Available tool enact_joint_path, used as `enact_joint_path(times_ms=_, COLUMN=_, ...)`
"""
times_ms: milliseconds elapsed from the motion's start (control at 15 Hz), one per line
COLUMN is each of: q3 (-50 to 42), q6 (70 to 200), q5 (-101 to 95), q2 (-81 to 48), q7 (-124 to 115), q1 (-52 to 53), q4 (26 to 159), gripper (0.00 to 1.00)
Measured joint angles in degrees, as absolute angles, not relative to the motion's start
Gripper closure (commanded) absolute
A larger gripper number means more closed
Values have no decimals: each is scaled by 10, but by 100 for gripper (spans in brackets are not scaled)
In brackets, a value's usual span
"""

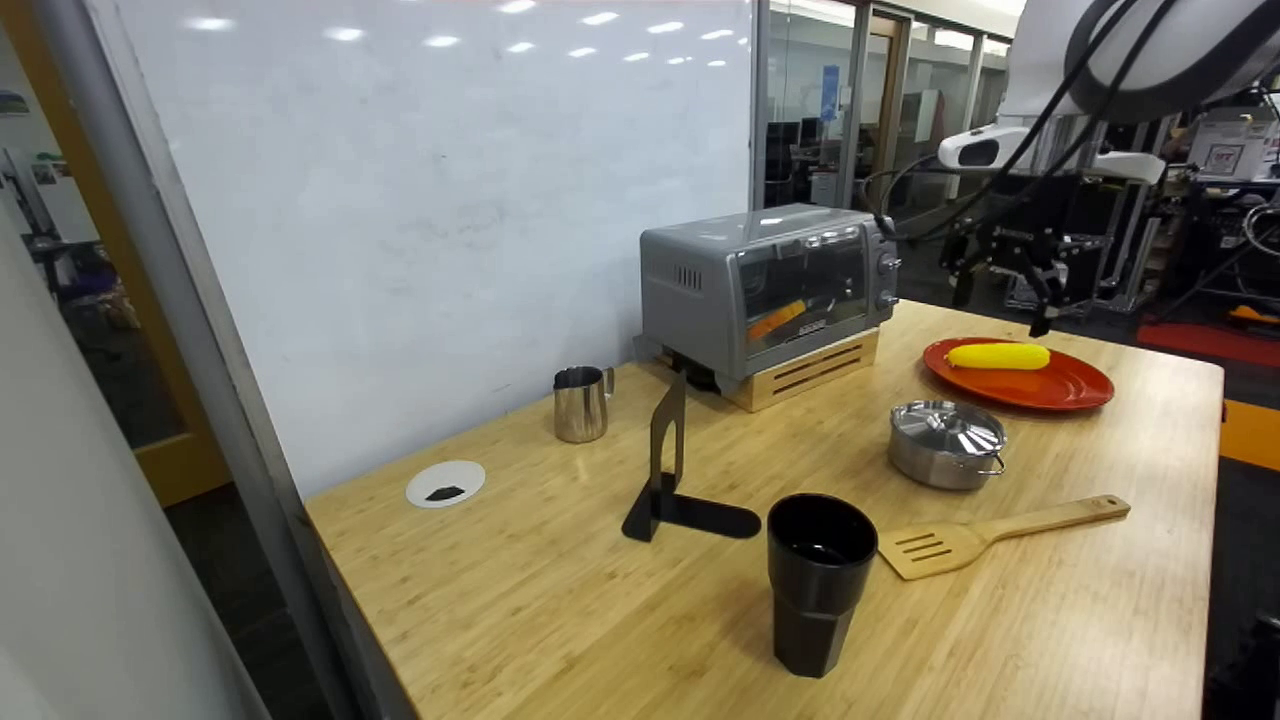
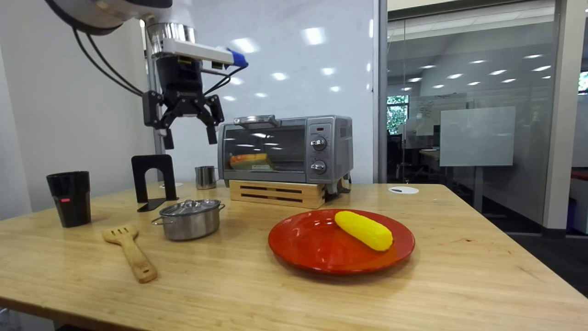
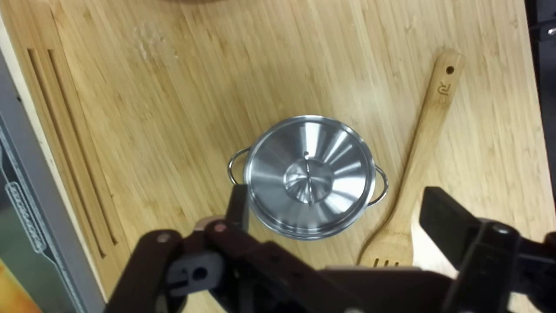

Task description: Place the salt shaker in the pot then close the pot

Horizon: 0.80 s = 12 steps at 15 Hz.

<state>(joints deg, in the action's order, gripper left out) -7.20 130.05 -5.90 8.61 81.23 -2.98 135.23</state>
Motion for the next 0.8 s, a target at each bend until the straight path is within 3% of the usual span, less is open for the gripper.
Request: enact_joint_path(times_ms=800, q3=-132, q6=1288, q5=128, q2=-5, q7=638, q1=-72, q4=1210, gripper=0)
